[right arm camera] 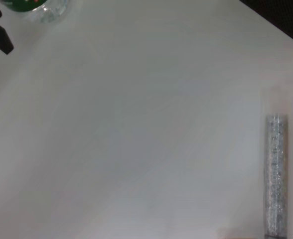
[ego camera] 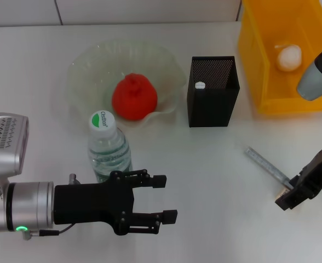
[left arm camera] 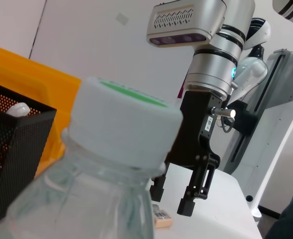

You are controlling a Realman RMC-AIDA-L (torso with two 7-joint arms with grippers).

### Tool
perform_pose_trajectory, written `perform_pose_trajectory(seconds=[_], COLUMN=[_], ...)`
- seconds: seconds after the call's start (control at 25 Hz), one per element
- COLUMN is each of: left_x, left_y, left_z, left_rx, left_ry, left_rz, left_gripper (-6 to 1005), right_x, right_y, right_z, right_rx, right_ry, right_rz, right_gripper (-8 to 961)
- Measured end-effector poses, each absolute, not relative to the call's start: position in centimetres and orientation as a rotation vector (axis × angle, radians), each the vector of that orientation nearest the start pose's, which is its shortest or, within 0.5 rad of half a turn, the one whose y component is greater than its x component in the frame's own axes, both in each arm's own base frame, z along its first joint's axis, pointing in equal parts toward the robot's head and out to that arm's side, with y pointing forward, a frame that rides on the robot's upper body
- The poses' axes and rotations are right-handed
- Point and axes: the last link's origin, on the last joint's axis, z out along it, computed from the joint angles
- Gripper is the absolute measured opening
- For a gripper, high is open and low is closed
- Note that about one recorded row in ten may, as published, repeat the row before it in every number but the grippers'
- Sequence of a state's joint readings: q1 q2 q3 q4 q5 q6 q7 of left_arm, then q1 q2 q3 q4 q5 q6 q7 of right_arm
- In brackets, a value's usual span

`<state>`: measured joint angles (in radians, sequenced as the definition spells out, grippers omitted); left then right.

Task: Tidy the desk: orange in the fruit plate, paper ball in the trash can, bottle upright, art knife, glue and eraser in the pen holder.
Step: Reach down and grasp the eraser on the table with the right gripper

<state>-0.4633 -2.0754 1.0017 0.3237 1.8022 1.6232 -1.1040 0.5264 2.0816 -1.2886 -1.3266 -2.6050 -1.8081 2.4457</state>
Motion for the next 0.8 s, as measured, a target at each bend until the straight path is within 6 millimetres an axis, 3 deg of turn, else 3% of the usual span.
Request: perform_pose_trajectory(seconds=[0.8], left_x=[-26.9], left_y=[25.0], left_z=[-7.2], left_rx=[-2.963], left_ry=[-0.639], left_rz=[-0.897], left_gripper=[800], right_x=[22.5], right_y=[30.8], right_z=[0.1], right_rx=[-2.717], right_ry=[1.116], right_rz=[-0.733], right_gripper=[631])
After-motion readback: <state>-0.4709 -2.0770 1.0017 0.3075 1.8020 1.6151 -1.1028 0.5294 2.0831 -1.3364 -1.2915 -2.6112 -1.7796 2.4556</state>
